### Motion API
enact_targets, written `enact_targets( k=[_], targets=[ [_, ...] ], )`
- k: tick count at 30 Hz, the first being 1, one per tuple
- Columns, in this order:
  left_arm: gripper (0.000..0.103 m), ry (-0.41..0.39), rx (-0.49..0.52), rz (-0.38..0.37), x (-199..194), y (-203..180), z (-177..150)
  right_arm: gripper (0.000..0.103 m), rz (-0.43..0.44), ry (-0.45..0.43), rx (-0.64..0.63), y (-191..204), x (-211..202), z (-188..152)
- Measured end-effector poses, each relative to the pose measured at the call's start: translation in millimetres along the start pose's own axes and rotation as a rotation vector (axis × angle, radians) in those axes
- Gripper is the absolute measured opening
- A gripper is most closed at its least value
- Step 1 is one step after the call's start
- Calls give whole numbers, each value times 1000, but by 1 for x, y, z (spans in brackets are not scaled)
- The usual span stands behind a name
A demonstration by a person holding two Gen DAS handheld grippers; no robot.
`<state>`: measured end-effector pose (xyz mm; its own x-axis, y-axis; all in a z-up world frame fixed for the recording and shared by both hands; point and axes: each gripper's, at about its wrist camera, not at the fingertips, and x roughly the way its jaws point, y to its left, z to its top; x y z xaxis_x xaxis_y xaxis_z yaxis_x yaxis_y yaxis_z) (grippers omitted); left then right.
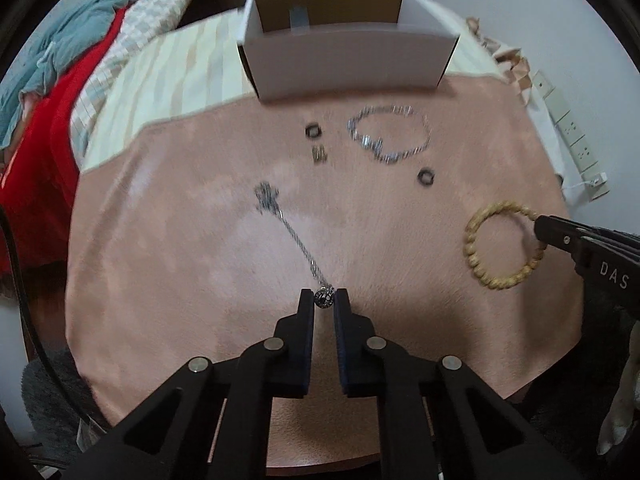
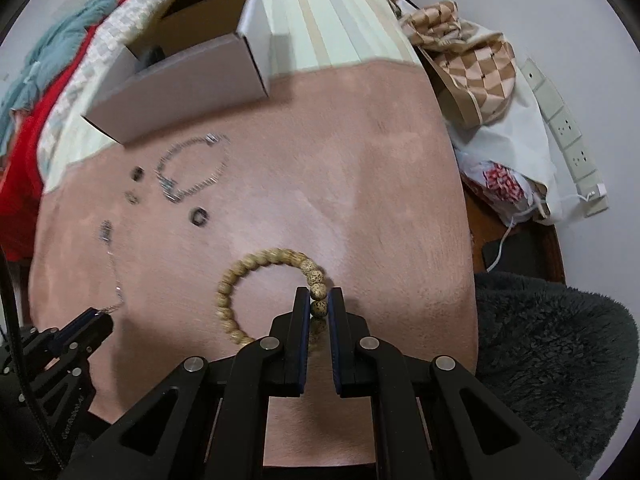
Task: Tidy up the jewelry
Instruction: 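Lower the necklace into the box with the left tool while the right tool drops the bead bracelet in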
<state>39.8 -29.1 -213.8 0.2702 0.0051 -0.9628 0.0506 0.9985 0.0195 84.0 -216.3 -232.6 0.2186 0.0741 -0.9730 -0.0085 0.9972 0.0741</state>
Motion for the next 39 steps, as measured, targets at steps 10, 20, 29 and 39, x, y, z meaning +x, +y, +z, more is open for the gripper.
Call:
enact_targets(
  k=[10,20,29,39],
  targets=[
    [7,-112,-47,-83,-56,17,42,9,118,-115,-50,30,-67,23],
    [7,-250,-84,-169,-123,44,112,9,222,-234,-76,47,-128,84],
    [7,-317,-49,-152,-136,50,188,9,231,-269,-117,68,-128,173],
    [7,-184,-79,-152,-64,73,244,9,226,-157,-126,78,-68,231]
  ],
)
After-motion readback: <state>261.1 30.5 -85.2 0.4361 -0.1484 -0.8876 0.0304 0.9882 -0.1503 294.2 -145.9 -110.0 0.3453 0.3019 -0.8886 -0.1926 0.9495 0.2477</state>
